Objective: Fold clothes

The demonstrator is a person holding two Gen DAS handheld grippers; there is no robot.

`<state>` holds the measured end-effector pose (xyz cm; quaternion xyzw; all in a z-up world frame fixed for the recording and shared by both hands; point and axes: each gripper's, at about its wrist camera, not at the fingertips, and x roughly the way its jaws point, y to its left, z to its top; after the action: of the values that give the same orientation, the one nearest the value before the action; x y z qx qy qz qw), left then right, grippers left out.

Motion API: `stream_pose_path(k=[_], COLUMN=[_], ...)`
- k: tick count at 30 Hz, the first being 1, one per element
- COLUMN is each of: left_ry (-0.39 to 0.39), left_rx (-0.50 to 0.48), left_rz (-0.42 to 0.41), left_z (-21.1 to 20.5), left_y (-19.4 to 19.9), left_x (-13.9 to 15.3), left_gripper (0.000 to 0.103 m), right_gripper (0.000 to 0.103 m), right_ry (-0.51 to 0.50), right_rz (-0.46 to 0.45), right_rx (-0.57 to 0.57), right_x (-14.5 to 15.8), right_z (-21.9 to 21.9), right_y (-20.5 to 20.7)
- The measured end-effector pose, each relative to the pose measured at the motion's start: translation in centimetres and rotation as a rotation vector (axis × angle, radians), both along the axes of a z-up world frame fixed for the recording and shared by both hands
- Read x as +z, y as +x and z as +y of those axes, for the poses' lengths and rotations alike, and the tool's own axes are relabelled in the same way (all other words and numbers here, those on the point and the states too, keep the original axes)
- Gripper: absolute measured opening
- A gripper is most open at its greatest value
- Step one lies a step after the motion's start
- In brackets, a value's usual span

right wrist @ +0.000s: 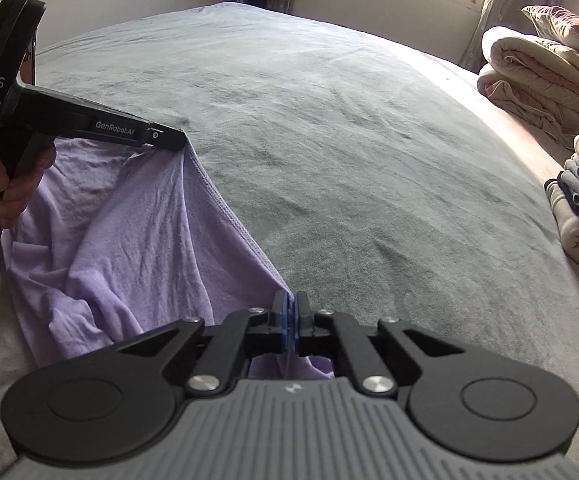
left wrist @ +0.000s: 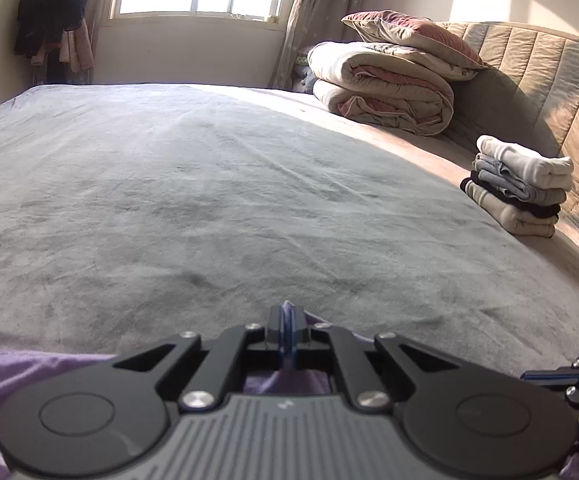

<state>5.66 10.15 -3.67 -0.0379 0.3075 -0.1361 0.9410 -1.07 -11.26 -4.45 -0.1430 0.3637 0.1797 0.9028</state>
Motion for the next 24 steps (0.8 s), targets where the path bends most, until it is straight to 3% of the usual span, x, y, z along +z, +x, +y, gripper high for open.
stream_pose_path(k=[5,10,17,19,24], left_ry=[0.036,-0.065,-0.094,-0.097,-0.088], left_rx=[0.001,0.004,0.022,0.028,-0.048], left_rz=[0.038,0.080,0.084,0.083,0.114], left_z=[-0.7,1.0,3.4,4.0,4.4], left_y=[0.7,0.4,0.1,0.1,0.6], left_x=[-1.8,-0.8,-0.2,-0.1,-0.4], left_gripper=[0.004,0.009,0.011,0.015,0.018], right_gripper=[0.004,0.013,0.015,0.028,0.032], right_ry=[-0.018,0.000,0.202,0.253,0.263], right_rz=[0.027,0.027,0.121,0.160,0.195], right_rx=[-0.009,-0.025,-0.010,-0.005,-0.011], right_x=[-1.3,-0.1,1.3,1.1,-0.2], right_z=[0.4,0.3,0.0,0.3,1.4], right_y=[0.9,0.3,0.2,0.5,0.8])
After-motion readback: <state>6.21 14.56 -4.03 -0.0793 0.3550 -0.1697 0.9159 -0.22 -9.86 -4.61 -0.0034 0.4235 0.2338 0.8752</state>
